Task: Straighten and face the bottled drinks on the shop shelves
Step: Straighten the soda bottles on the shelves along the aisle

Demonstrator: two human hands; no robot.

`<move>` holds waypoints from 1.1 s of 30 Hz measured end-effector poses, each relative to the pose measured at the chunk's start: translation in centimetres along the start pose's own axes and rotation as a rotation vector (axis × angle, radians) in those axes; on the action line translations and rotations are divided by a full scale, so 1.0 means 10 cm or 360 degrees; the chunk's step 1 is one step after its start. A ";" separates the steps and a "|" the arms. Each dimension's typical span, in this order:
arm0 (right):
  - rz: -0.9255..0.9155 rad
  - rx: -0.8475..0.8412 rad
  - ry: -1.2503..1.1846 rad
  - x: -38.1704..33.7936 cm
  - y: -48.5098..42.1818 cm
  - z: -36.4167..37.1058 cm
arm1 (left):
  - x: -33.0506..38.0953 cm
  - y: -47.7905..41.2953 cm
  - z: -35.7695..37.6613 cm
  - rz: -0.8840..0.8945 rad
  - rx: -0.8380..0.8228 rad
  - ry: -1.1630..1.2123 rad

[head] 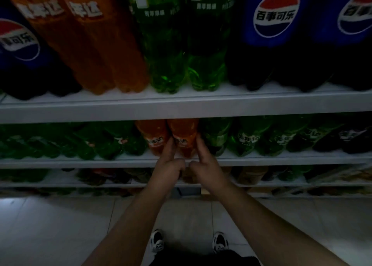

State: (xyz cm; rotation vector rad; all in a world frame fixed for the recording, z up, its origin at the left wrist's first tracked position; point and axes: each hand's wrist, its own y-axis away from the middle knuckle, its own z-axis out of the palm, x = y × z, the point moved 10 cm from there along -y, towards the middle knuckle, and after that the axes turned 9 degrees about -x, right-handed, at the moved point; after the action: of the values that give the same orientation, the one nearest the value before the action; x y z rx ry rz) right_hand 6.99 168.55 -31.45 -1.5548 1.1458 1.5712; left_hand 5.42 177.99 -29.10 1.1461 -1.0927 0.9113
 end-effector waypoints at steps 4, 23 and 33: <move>0.0021 0.0005 0.0071 0.00 0.12 -0.05 | 0.01 -0.02 -0.06 -0.0060 0.0141 -0.0089; 0.0052 0.0668 -0.0245 0.27 0.66 -0.55 | -0.11 0.04 -0.25 -0.0104 0.0188 -0.0211; 0.0167 0.0440 -0.0034 0.22 0.61 -0.64 | 0.05 -0.25 0.67 -0.0226 -0.0083 -0.0266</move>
State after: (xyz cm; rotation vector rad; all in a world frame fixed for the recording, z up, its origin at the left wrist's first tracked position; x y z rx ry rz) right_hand 4.06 159.96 -32.20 -1.3128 1.3870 1.4207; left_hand 6.64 170.94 -28.83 1.2569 -1.1470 0.6827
